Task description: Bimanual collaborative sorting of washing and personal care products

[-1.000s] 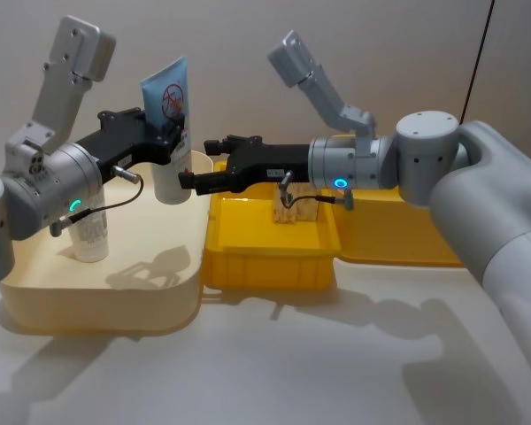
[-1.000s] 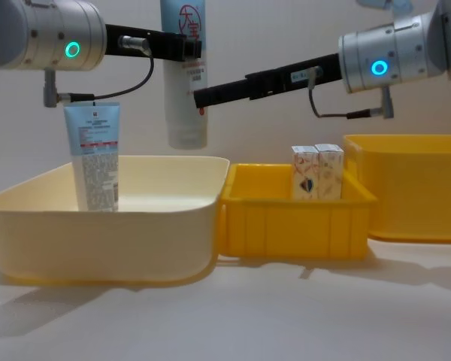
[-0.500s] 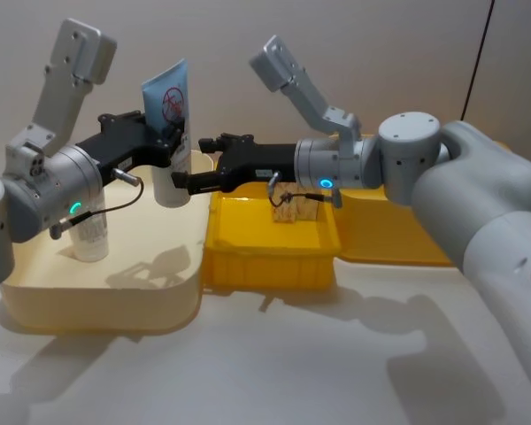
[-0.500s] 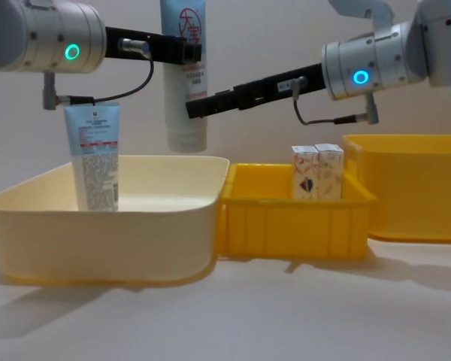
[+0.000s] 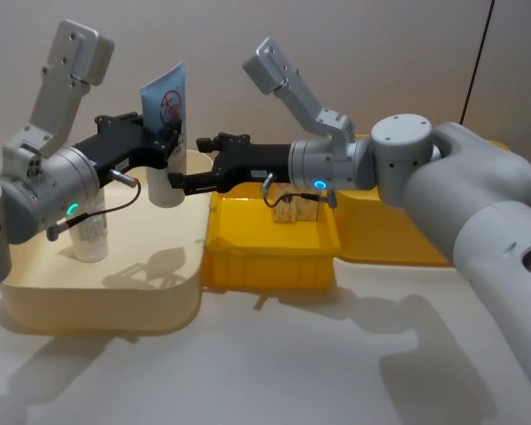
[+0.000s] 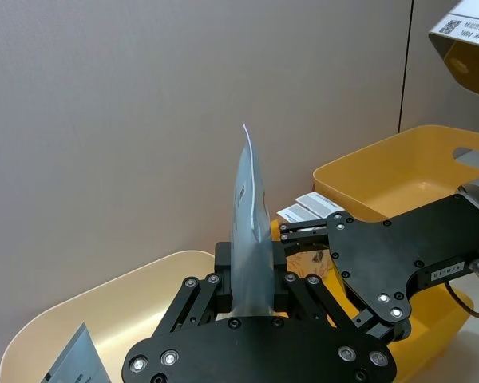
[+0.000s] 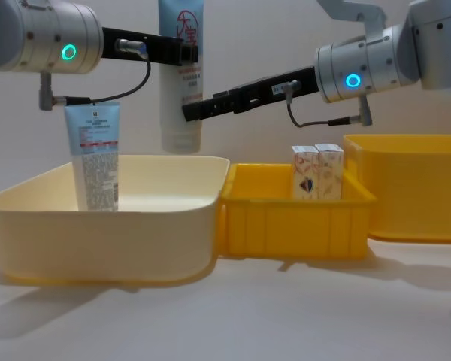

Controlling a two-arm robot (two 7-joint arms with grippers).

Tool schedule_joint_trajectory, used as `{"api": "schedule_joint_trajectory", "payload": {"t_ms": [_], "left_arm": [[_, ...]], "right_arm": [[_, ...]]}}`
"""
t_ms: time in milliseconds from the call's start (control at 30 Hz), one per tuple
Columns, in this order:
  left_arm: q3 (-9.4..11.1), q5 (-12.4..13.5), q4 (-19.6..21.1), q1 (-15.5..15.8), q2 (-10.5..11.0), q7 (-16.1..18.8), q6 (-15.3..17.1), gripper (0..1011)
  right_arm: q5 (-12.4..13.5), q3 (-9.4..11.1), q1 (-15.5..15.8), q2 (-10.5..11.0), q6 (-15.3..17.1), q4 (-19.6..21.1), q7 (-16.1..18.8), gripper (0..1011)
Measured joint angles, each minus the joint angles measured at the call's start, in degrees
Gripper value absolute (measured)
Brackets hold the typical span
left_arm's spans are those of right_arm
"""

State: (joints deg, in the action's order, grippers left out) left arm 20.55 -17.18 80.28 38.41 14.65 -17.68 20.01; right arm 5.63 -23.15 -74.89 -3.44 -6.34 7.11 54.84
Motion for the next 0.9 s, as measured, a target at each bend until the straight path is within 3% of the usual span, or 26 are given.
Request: {"api": "schedule_joint_trajectory", "payload": {"t_ms": [900], "left_arm": [[-0.3, 0.0, 0.0, -0.2, -0.1, 0.3, 0.3, 267]], "right_arm": [[-1.0, 0.6, -1.3, -0.9, -1.8, -3.0, -0.6, 1001]]}}
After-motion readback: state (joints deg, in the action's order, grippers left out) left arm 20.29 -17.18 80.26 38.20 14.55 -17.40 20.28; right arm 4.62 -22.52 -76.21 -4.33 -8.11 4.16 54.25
